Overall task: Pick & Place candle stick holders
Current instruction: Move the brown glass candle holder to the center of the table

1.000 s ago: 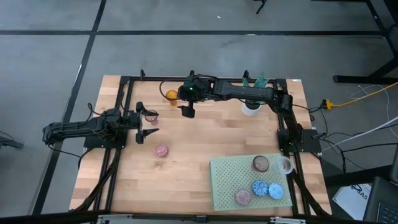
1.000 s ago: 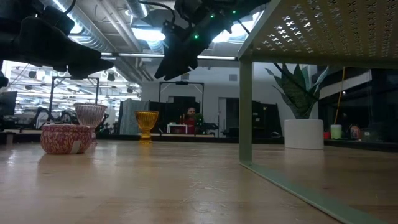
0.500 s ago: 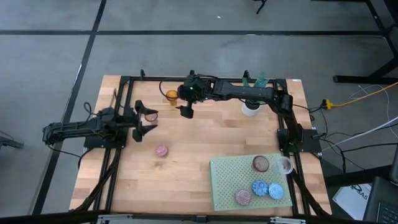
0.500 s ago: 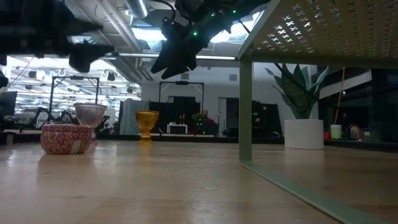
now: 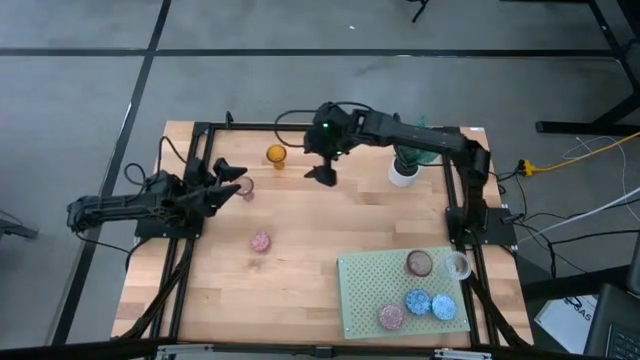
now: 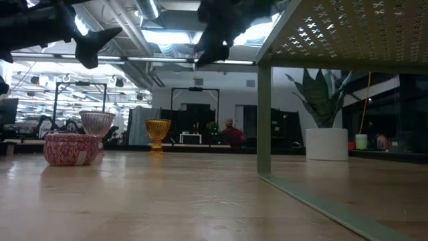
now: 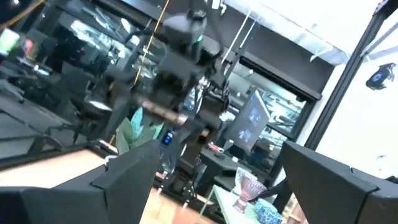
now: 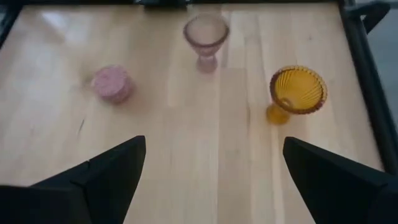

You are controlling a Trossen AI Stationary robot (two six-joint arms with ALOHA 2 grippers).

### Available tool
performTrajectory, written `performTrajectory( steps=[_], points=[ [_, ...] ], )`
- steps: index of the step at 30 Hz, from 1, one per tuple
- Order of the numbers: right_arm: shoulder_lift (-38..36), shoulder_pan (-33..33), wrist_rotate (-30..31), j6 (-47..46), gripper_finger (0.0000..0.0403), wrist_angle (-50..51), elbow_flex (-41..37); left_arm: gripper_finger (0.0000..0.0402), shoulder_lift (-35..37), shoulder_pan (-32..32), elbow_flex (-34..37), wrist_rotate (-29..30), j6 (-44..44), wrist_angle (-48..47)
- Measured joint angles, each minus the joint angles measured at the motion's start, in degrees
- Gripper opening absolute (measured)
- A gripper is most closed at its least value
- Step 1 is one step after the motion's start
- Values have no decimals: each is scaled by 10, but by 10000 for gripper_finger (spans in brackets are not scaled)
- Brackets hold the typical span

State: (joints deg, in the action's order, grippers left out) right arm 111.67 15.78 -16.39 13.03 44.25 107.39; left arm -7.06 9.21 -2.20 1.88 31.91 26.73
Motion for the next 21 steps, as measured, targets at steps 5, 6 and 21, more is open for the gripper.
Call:
performTrajectory(
  steps=[5, 6, 21],
  points=[
    [-46, 3, -42, 52, 383, 106, 0, 334, -75, 0, -67, -50, -11, -68],
    [-55, 4, -53, 54, 383, 127, 0, 334, -100, 0, -90, -61, -23, -84],
    [-212, -90, -15, -23, 383, 180, -24, 334, -443, 7, -433, -72, -191, -359]
  ],
)
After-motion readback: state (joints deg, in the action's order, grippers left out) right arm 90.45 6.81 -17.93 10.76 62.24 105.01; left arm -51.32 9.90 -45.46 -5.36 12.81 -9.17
